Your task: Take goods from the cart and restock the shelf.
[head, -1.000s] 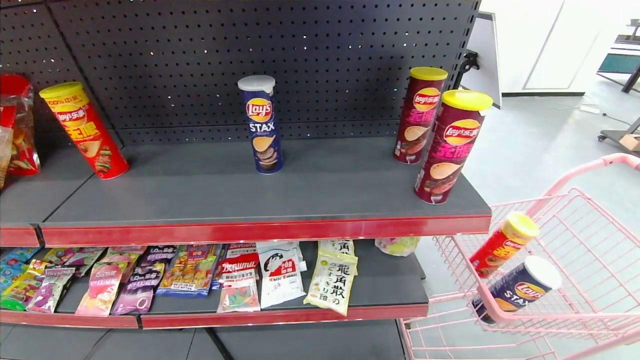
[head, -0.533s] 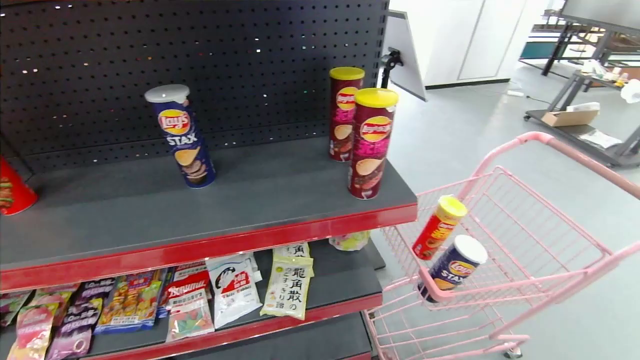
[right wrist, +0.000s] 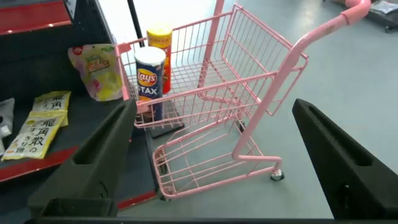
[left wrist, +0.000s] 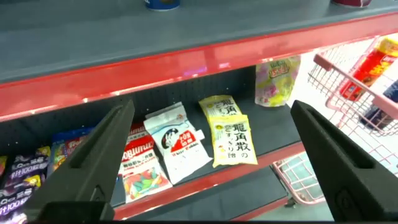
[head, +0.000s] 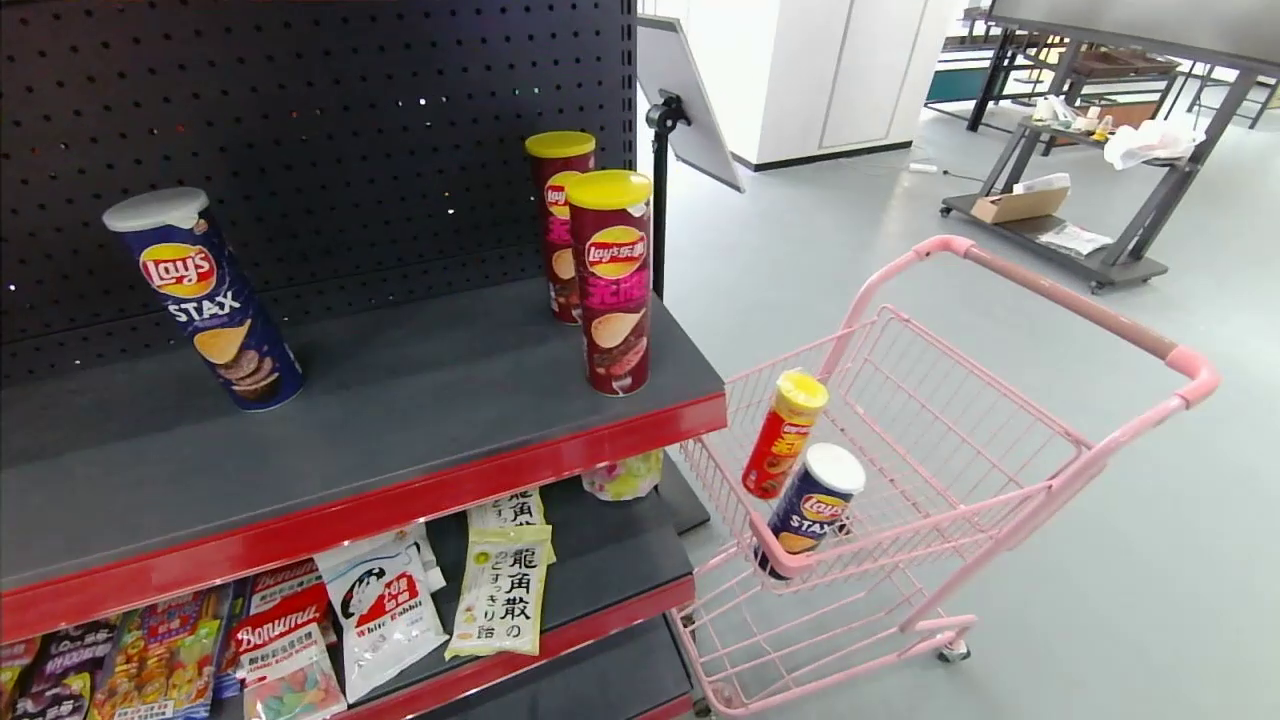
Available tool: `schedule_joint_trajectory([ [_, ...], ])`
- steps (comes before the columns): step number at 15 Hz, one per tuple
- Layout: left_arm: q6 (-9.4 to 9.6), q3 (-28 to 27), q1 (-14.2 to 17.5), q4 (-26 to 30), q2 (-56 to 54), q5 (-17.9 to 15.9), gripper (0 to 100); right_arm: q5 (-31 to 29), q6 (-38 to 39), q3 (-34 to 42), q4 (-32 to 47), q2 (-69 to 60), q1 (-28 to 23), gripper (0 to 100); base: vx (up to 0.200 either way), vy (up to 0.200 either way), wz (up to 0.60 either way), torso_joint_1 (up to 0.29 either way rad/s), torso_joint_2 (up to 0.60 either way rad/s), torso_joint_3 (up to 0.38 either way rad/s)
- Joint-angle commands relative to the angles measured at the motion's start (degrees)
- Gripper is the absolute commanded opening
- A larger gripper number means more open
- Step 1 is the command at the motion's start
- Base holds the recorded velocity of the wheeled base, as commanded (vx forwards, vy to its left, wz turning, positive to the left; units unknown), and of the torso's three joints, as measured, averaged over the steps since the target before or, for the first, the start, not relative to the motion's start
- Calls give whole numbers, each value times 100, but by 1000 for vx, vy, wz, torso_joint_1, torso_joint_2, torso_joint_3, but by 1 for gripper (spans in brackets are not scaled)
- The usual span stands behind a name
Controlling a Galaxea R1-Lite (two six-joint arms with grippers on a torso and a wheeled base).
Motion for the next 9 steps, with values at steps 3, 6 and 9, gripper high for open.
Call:
schedule_joint_trajectory([
  [3,-11,1,-5,2,5,0,100,0,8,0,-1,0,-1,100,0,0,0,-139,364,207],
  [6,-2,1,4,2,5,0,100,0,17,0,-1,0,-1,100,0,0,0,-142,377,233],
  [9,-11,1,4,2,5,0,100,0,17,0,-1,0,-1,100,0,0,0,-165,453,284],
])
